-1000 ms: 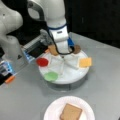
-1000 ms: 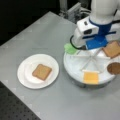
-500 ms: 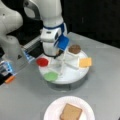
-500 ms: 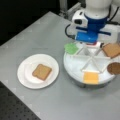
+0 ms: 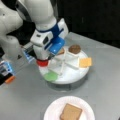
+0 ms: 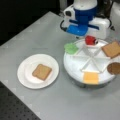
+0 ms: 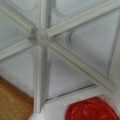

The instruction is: Ingredient selection for cheeseburger or sandwich

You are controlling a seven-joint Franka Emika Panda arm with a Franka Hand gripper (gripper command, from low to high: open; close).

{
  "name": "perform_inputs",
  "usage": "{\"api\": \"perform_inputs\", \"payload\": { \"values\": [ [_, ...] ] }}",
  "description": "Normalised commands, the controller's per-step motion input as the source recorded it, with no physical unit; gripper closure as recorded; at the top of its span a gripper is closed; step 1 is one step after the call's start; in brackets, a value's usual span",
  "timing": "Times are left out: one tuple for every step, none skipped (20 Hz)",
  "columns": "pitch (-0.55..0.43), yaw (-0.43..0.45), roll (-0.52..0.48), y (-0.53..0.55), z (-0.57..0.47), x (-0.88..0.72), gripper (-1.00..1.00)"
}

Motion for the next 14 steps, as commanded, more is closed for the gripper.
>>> {"api": "perform_inputs", "payload": {
  "values": [
    [0.217,-0.143,0.32,-0.16,0.25,0.32,-1.0],
    [0.215,-0.125,0.305,-0.16,0.24,0.35,-1.0],
    [0.214,-0.1,0.298,-0.18,0.24,0.38,-1.0],
    [0.21,-0.08,0.309,-0.2,0.23,0.39,-1.0],
    [0.217,-0.06,0.34,-0.25,0.24,0.41,-1.0],
    [0.226,-0.043,0.393,-0.3,0.24,0.42,-1.0],
    [0.239,-0.031,0.447,-0.37,0.25,0.42,-1.0],
    [0.249,-0.006,0.487,-0.45,0.25,0.42,-1.0],
    [0.251,0.016,0.481,-0.48,0.24,0.41,-1.0],
    [0.255,0.049,0.534,-0.51,0.21,0.39,-1.0],
    [0.248,0.076,0.544,-0.59,0.19,0.39,-1.0],
    [0.237,0.096,0.541,-0.64,0.17,0.37,-1.0],
    [0.229,0.109,0.51,-0.62,0.14,0.36,-1.0],
    [0.231,0.11,0.507,-0.64,0.13,0.35,-1.0]
  ]
}}
